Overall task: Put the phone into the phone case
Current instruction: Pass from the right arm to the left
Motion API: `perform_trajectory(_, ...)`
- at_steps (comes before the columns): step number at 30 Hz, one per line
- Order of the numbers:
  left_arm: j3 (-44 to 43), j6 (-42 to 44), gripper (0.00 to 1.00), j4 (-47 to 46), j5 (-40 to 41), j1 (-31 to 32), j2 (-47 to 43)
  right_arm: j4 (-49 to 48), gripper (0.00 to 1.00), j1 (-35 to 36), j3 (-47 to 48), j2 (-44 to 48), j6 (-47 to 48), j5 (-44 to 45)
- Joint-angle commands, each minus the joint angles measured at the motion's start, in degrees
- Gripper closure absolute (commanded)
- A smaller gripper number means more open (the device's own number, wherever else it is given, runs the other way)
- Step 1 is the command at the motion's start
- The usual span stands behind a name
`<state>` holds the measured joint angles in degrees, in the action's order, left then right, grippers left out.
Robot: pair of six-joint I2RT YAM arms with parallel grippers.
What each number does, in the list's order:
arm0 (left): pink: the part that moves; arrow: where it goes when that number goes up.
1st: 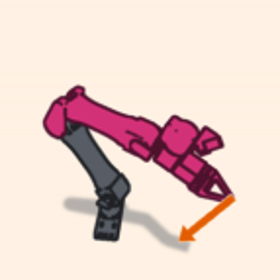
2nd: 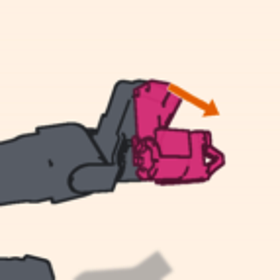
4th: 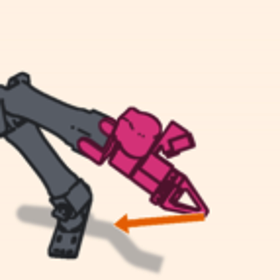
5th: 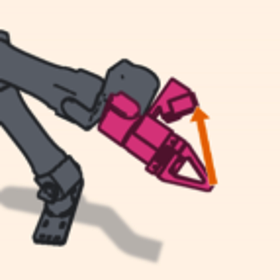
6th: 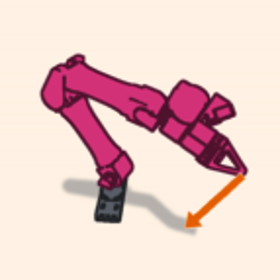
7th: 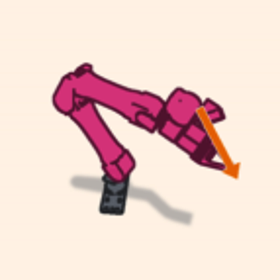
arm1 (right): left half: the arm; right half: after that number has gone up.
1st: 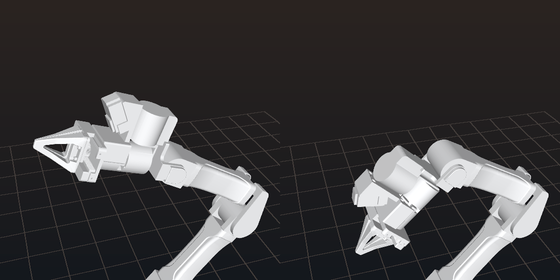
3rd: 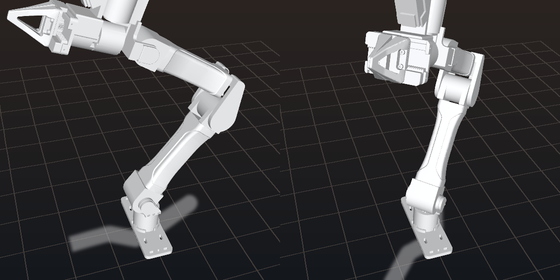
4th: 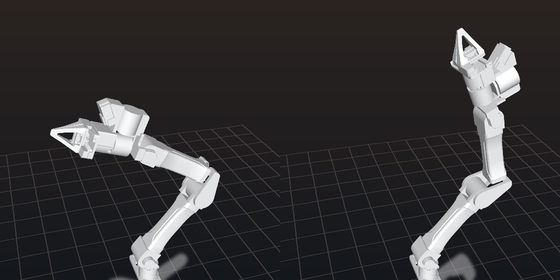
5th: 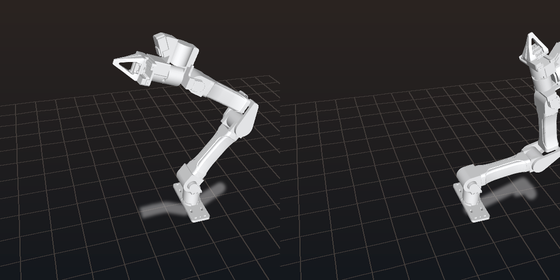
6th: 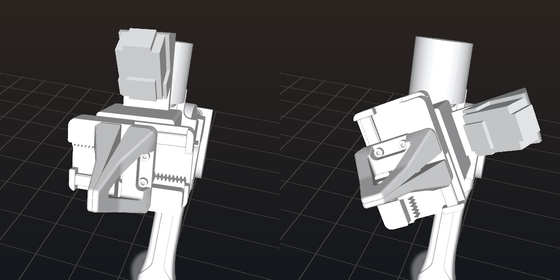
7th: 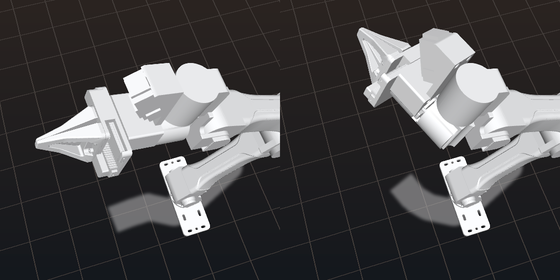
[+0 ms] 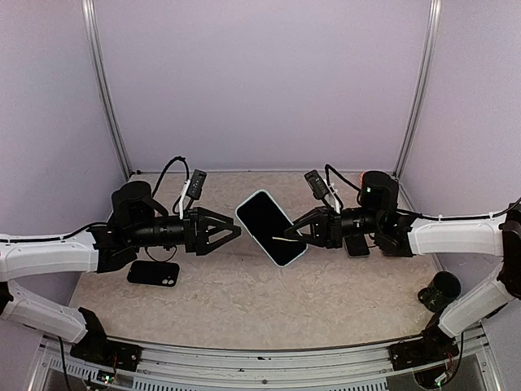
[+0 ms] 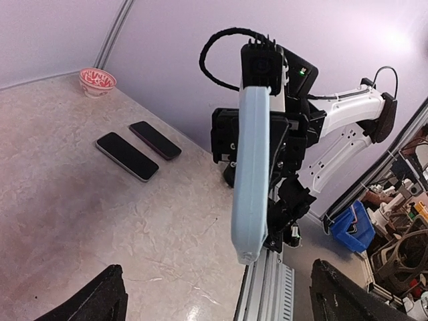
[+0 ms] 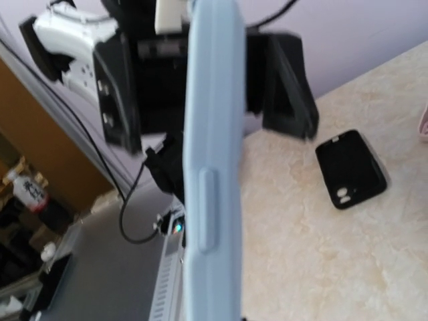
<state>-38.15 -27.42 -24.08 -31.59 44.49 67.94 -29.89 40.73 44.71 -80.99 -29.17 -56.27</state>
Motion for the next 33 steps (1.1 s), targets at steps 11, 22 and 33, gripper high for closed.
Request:
perform_trajectory(11, -4.56, -3.31, 0.21, -12.71, -2.02, 2.19, 10.78, -16.79, 1.00, 1.79, -1.71, 0.24, -10.27, 1.55)
perform_trajectory(22, -5.16, -3.86, 0.55, -16.94, -4.10, 2.36, 13.32, -27.30, 1.00, 2.09, -3.11, -2.02, -18.81, -2.67)
perform_trajectory(33, -4.89, -7.68, 0.75, -23.80, -8.56, 2.44, 14.82, -38.12, 1.00, 3.82, -2.11, -7.50, -26.61, -7.14)
